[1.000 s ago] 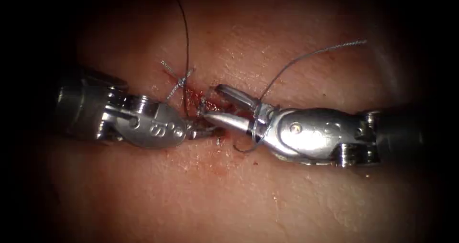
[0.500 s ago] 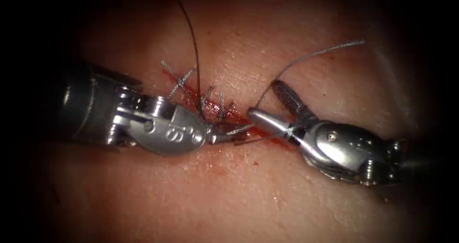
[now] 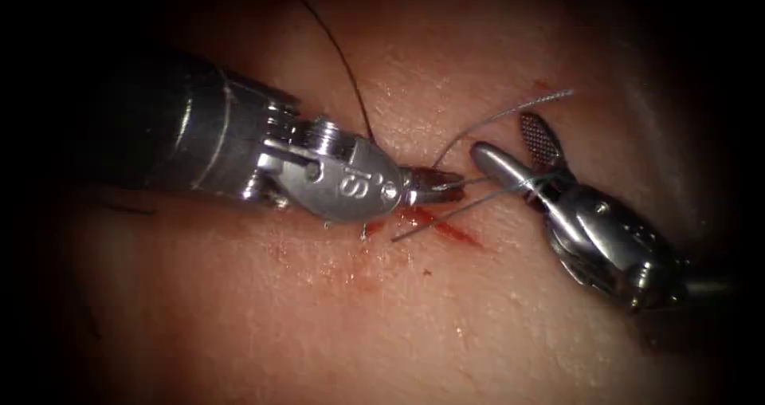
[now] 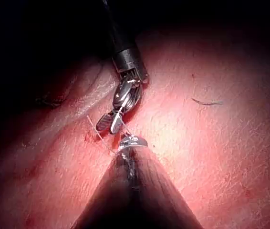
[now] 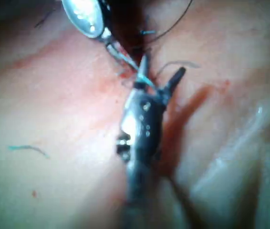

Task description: Wound Closure

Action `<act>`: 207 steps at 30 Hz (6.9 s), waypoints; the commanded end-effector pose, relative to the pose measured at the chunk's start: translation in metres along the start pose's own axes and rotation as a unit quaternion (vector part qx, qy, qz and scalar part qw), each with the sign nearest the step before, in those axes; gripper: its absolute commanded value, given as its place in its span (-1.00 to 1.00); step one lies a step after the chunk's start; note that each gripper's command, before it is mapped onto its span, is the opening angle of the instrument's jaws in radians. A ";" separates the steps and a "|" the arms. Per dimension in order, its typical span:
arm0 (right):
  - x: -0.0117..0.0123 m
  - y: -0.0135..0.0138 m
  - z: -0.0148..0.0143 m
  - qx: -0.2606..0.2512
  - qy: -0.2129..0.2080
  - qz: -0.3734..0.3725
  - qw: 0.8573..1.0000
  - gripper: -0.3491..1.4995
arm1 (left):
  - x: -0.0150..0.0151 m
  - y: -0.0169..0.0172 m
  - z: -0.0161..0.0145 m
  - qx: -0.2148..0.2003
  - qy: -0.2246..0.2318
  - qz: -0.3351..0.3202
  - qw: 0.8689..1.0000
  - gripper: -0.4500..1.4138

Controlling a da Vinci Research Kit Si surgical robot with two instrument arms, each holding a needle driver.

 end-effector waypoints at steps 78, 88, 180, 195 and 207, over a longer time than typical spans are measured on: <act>-0.0082 -0.0136 -0.0018 0.074 -0.042 -0.115 0.990 -1.00 | -0.0077 -0.0210 0.0080 0.023 -0.052 -0.063 0.996 -1.00; -0.0081 -0.0158 -0.0044 0.054 -0.106 -0.219 0.968 -1.00 | -0.0086 -0.0255 0.0087 0.025 -0.051 -0.070 0.996 -1.00; -0.0141 -0.0211 -0.0113 0.174 -0.181 -0.303 0.919 -1.00 | -0.0077 -0.0432 0.0185 0.150 -0.075 -0.081 0.982 -1.00; -0.0095 -0.0216 -0.0136 0.187 -0.184 -0.289 0.921 0.79 | -0.0032 -0.0337 0.0073 0.081 -0.051 -0.068 0.993 -1.00; -0.0032 -0.0190 -0.0118 0.195 -0.174 -0.273 0.926 0.39 | 0.0005 -0.0227 -0.0006 0.050 -0.036 -0.053 0.997 -1.00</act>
